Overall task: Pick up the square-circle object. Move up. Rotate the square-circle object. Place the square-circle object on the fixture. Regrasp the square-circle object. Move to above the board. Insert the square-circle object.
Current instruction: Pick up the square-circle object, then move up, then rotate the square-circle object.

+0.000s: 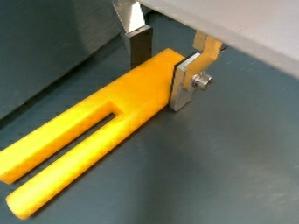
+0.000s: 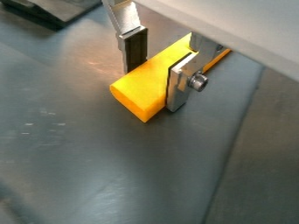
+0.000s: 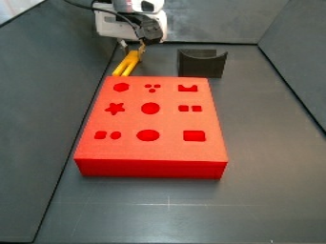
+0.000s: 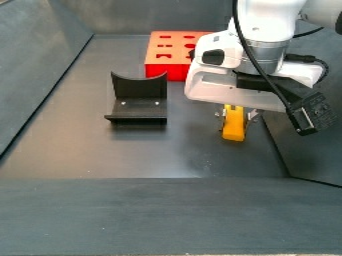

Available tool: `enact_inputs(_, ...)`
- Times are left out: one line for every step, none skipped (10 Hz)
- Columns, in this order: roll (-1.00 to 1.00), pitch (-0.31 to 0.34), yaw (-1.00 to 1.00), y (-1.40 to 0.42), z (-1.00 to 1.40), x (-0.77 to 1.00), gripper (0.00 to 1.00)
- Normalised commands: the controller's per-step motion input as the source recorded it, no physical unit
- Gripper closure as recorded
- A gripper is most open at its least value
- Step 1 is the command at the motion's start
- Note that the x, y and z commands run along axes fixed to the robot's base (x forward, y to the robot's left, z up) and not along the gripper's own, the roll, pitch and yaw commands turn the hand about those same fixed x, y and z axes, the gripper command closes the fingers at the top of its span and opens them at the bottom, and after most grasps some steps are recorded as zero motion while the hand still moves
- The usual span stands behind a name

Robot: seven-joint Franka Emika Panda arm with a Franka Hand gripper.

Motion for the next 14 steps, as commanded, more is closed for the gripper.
enact_inputs(0.00, 0.000, 0.00, 0.00, 0.00, 0.00, 1.00)
enact_inputs(0.00, 0.000, 0.00, 0.00, 0.00, 0.00, 1.00)
enact_inputs(0.00, 0.000, 0.00, 0.00, 0.00, 0.00, 1.00)
enact_inputs(0.00, 0.000, 0.00, 0.00, 0.00, 0.00, 1.00)
enact_inputs(0.00, 0.000, 0.00, 0.00, 0.00, 0.00, 1.00)
enact_inputs(0.00, 0.000, 0.00, 0.00, 0.83, 0.00, 1.00)
enact_inputs(0.00, 0.025, 0.01, 0.01, 0.80, -0.04, 1.00)
enact_inputs(0.01, 0.052, 0.00, 0.01, 0.71, -0.06, 1.00)
enact_inputs(0.02, 0.078, -0.01, 0.01, 0.61, -0.03, 1.00)
enact_inputs(0.04, 0.107, -0.02, 0.01, 0.46, -0.01, 1.00)
enact_inputs(0.07, 0.122, -0.03, 0.01, 0.35, -0.01, 1.00)
enact_inputs(0.09, 0.128, -0.03, 0.01, 0.24, -0.02, 1.00)
enact_inputs(0.00, 0.000, 0.00, -0.36, 0.83, 0.70, 1.00)
enact_inputs(0.01, 0.011, 0.02, -0.35, 0.74, 0.68, 1.00)
